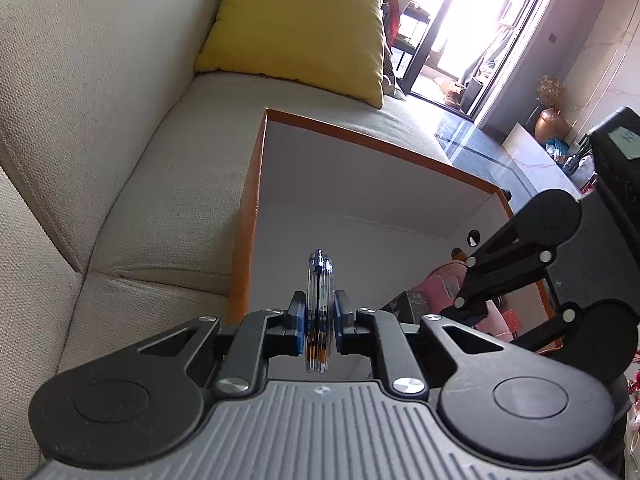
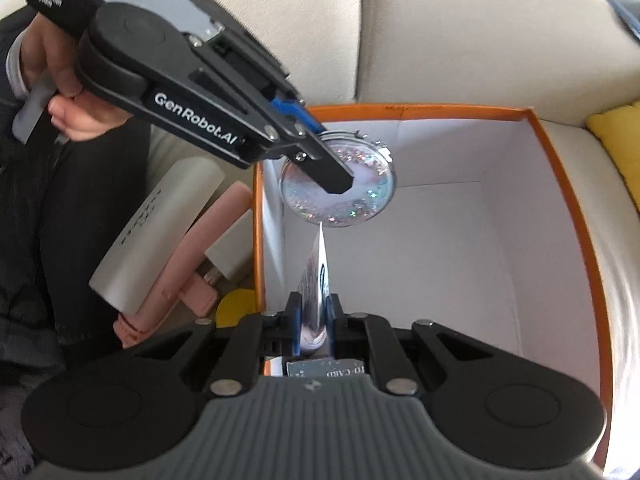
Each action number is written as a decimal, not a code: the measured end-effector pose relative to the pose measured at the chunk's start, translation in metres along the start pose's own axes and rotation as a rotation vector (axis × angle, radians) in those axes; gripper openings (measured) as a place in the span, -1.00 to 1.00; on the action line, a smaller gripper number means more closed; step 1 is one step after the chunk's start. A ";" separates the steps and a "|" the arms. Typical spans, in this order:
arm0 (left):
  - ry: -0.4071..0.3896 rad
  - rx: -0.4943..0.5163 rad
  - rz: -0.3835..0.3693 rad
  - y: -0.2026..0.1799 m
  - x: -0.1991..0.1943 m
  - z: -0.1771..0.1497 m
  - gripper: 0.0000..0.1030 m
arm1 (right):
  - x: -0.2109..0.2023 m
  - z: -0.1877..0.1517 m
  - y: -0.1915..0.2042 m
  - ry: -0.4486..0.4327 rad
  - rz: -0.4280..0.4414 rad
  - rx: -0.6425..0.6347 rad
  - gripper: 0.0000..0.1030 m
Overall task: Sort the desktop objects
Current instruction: 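Lower the Vaseline tube into the box and open the right gripper, then lower the glitter mirror into the box and open the left gripper, then withdraw both grippers from the box toward the remaining items, then move the left gripper down onto the white charger plug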
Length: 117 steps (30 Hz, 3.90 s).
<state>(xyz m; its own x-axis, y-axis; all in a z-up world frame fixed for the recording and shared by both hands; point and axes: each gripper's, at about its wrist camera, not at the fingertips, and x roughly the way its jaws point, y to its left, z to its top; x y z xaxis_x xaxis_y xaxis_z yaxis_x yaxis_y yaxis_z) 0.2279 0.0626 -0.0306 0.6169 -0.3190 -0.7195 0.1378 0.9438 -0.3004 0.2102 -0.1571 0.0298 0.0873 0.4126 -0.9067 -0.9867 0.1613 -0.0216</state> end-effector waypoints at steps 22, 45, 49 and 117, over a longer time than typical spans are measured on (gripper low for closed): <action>0.014 0.040 -0.023 -0.001 0.000 0.005 -0.71 | -0.018 -0.003 -0.004 -0.038 0.011 -0.038 -0.27; 0.308 0.070 -0.081 -0.038 0.092 0.032 -0.71 | -0.030 -0.042 -0.040 -0.239 -0.316 0.310 -0.16; 0.354 0.010 -0.113 -0.033 0.106 0.031 -0.71 | -0.031 -0.045 -0.044 -0.245 -0.318 0.308 -0.16; 0.149 -0.045 0.132 -0.032 -0.022 -0.053 -0.27 | 0.005 -0.076 0.113 -0.357 -0.370 0.703 -0.19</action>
<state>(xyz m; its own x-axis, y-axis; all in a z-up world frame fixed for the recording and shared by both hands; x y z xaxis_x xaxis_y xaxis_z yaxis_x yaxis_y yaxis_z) 0.1692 0.0353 -0.0385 0.5057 -0.2049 -0.8381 0.0266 0.9746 -0.2222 0.0889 -0.2045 -0.0095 0.5395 0.4615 -0.7043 -0.5833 0.8081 0.0827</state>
